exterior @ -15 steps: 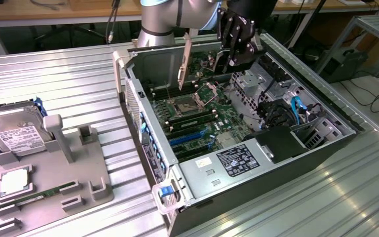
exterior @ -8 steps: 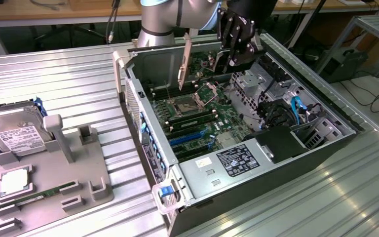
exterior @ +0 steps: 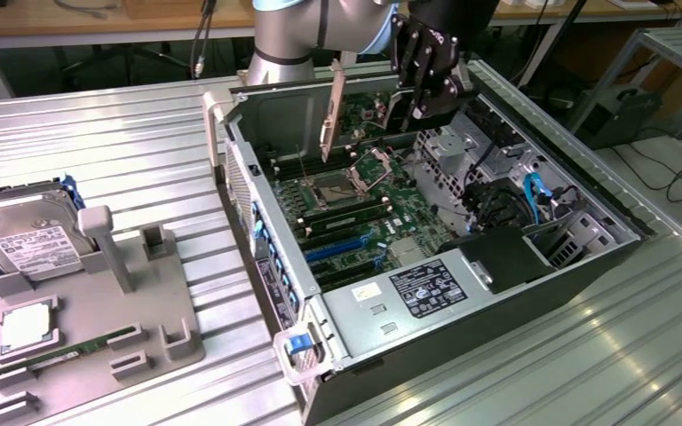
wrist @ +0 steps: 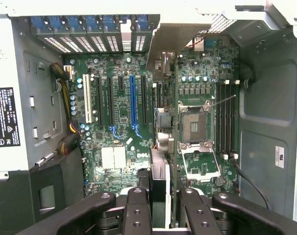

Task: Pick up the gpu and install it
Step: 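Insert the gpu into the slot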

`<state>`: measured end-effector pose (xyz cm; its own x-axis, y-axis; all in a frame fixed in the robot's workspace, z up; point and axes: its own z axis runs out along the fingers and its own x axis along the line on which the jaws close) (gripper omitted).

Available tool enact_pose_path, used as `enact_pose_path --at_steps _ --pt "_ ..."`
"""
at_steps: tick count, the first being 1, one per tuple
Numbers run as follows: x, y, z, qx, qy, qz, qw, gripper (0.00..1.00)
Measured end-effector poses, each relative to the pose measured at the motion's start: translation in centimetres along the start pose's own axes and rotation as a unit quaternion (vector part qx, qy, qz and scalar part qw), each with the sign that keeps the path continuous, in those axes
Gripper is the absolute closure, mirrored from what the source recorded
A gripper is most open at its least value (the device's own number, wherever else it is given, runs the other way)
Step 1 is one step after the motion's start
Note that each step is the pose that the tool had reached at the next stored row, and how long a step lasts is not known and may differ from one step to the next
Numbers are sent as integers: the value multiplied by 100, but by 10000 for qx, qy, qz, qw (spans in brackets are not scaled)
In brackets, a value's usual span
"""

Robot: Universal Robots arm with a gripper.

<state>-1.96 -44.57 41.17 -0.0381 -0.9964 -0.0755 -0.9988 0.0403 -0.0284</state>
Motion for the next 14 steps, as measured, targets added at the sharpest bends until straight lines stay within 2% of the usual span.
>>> enact_pose_path --at_steps 3,8,14 --pt "1 2 20 -2 -1 -1 10000 72" --pt "10 9 128 -11 0 -11 10000 72" --pt "21 81 235 -20 -2 -94 10000 72"
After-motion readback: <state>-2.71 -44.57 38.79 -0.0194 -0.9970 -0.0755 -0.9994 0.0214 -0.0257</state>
